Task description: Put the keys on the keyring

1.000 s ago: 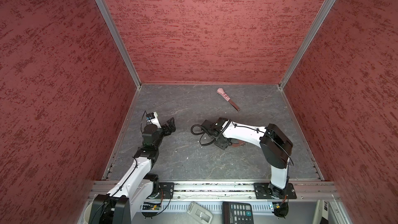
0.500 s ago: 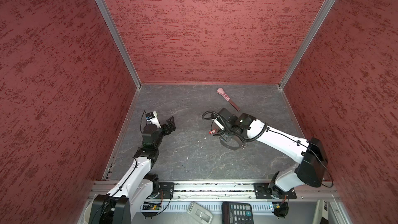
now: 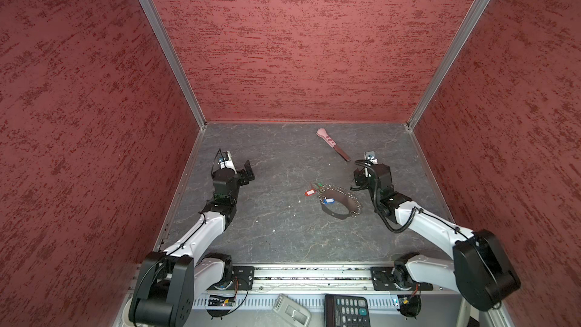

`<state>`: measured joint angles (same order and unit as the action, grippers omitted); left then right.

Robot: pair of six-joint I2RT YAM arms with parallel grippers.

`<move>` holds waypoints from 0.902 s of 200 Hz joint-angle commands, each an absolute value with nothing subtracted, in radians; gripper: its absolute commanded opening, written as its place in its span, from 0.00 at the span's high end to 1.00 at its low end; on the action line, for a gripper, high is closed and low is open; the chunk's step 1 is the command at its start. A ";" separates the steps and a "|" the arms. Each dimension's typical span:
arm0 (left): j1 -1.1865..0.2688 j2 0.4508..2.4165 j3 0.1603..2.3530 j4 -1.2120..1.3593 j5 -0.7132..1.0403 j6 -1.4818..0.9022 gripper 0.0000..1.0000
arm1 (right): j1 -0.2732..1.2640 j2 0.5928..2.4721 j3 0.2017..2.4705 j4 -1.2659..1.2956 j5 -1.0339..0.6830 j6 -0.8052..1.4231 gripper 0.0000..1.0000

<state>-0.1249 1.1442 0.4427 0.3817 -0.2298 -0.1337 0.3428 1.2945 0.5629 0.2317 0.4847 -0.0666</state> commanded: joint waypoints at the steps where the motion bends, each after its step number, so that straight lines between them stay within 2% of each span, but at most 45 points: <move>1: -0.107 1.225 0.472 0.466 -0.289 0.008 0.00 | 0.274 1.374 0.545 0.503 0.558 -0.055 0.09; 22: -0.092 1.318 0.460 0.574 -0.279 0.064 0.01 | 0.231 1.435 0.482 0.665 0.494 -0.062 0.08; 47: -0.030 1.412 0.409 0.733 -0.187 0.004 0.00 | 0.201 1.495 0.426 0.841 0.416 -0.147 0.08; 62: -0.014 1.445 0.384 0.817 -0.140 -0.001 0.00 | 0.169 1.507 0.357 1.019 0.340 -0.161 0.03; 94: -0.003 1.511 0.373 0.896 -0.030 0.025 0.00 | 0.045 1.460 0.335 0.983 0.103 -0.070 0.03; 122: 0.032 1.538 0.379 0.898 0.031 0.005 0.00 | -0.027 1.530 0.256 1.172 0.002 -0.018 0.02; 129: 0.031 1.535 0.381 0.888 0.031 0.003 0.01 | -0.028 1.574 0.236 1.288 0.007 -0.019 0.02; 140: 0.031 1.537 0.381 0.891 0.028 0.005 0.01 | -0.030 1.527 0.266 1.149 0.023 -0.007 0.02; 150: 0.032 1.535 0.382 0.885 0.029 0.004 0.01 | -0.031 1.559 0.269 1.202 0.086 0.013 0.01; 159: 0.031 1.535 0.381 0.889 0.028 0.004 0.00 | -0.031 1.542 0.283 1.140 0.156 0.047 0.01; 180: 0.030 1.534 0.380 0.890 0.025 0.004 0.00 | -0.034 1.547 0.265 1.184 0.206 0.060 0.01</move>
